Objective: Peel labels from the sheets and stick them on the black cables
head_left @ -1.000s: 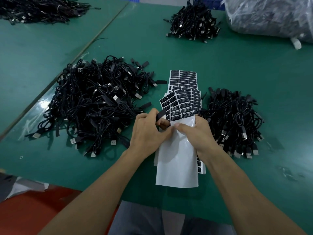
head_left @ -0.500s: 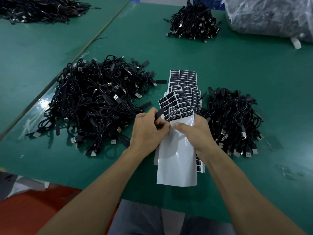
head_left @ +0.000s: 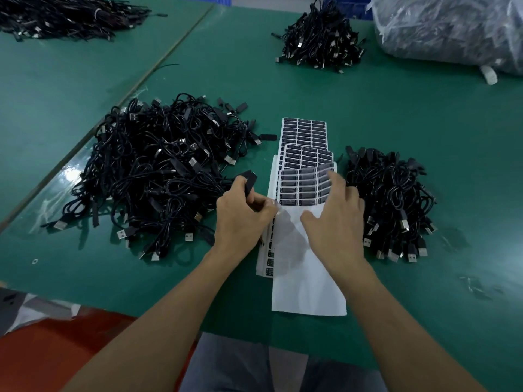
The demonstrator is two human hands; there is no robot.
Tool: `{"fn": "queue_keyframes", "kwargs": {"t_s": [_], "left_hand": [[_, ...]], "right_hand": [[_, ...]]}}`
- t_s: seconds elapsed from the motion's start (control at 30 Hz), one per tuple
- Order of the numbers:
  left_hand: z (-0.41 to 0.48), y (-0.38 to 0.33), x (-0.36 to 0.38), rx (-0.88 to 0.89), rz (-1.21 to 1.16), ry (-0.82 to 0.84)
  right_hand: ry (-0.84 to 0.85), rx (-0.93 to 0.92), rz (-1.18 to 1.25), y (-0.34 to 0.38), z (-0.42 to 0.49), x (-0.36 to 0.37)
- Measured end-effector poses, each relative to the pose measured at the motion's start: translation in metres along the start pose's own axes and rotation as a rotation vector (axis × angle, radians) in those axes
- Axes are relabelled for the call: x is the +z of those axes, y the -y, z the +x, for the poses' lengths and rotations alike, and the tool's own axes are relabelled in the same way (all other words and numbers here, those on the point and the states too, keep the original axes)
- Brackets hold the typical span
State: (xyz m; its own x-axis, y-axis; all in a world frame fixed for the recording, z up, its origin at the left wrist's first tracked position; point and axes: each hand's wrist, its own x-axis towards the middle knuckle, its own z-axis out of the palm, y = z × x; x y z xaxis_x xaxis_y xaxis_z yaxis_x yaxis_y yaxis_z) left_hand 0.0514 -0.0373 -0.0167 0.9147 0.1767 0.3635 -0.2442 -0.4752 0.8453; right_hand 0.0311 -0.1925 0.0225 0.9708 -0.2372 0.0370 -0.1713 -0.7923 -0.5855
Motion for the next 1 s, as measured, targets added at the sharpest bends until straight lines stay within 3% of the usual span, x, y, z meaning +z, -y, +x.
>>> {"fn": "queue_keyframes", "kwargs": {"t_s": [0.1,0.2,0.3,0.7,0.8,1.0], "left_hand": [[-0.001,-0.003,0.0,0.024,-0.017,0.024],[-0.001,-0.008,-0.001,-0.014,-0.034,0.034],[0.001,-0.004,-0.001,-0.03,-0.002,0.012],[0.001,-0.005,0.0,-0.038,-0.009,0.017],[0.0,-0.007,-0.002,-0.047,-0.05,0.103],[0.003,-0.008,-0.004,-0.003,-0.025,0.22]], "right_hand": [[-0.08,-0.069,-0.271,0.002,-0.011,0.003],[-0.122,-0.236,-0.22,0.011,-0.012,0.007],[-0.031,-0.322,-0.153,0.023,-0.009,0.011],[-0.025,-0.27,-0.144,0.019,-0.002,0.02],[-0.042,-0.218,0.095,0.015,0.0,0.017],[0.023,0.096,0.899,0.01,0.005,0.01]]}}
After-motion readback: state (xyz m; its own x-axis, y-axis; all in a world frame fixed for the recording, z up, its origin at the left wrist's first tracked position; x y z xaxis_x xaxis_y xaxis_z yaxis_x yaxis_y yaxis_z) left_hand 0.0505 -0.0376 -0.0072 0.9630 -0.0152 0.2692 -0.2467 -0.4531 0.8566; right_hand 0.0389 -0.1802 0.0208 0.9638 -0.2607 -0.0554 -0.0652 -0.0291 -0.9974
